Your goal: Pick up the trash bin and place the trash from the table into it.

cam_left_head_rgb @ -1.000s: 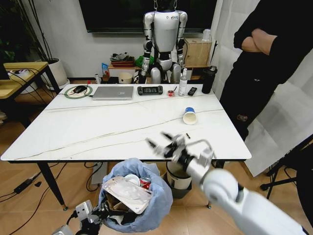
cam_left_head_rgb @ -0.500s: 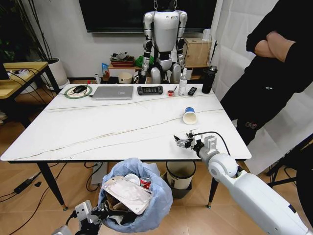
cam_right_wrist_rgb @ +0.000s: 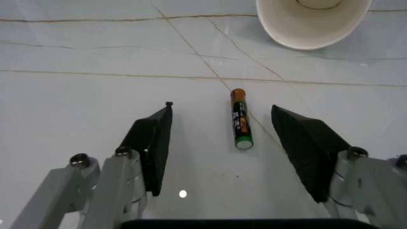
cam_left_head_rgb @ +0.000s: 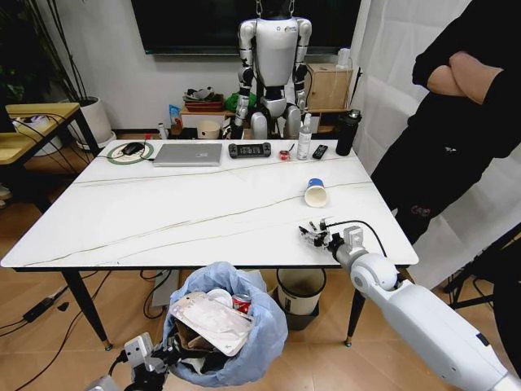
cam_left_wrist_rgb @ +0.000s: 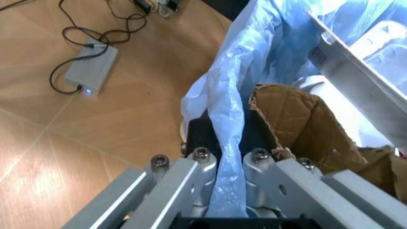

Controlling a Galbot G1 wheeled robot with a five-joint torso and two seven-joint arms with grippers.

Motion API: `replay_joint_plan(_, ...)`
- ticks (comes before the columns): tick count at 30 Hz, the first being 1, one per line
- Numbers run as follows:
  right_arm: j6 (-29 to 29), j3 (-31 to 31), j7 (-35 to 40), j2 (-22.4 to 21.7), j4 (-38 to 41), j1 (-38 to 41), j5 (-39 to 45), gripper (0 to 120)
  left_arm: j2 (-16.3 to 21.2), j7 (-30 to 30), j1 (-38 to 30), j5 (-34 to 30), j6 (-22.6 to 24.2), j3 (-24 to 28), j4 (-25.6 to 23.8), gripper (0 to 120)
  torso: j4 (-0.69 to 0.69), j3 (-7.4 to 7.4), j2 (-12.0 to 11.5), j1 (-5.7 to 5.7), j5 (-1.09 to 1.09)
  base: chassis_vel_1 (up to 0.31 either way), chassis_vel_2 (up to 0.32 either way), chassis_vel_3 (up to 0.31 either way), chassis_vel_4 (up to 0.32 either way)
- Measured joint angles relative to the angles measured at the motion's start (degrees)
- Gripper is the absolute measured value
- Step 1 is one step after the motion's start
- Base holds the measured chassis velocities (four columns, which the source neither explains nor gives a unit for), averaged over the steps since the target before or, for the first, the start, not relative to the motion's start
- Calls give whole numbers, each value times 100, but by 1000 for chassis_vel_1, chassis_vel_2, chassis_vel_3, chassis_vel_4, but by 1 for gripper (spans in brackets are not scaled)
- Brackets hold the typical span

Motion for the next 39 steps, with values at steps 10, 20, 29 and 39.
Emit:
replay_joint_plan(10, 7, -48, 2, -58, 39, -29, -20, 19, 23, -12, -8, -45, 0, -19, -18, 0, 0, 0, 0, 0, 0, 0, 0, 0, 0)
replay_joint_plan(20, 27, -67, 4, -116, 110, -109, -108, 0, 50, -20, -29, -95, 0, -34, -23, 0, -1, 0, 0, 0, -1, 0, 0, 0, 0)
replay_joint_plan(29, 167, 288, -107, -168, 1134, -230, 670, 0, 63, -24, -41, -120, 1, -38, -21, 0, 0, 1, 0, 1, -3, 0, 0, 0, 0)
replay_joint_plan(39, 391, -139, -722, -487, 3193, -799, 1223, 0, 69, -28, -13, -169, 4, -100, -66, 0, 0, 0, 0, 0, 0, 0, 0, 0, 0)
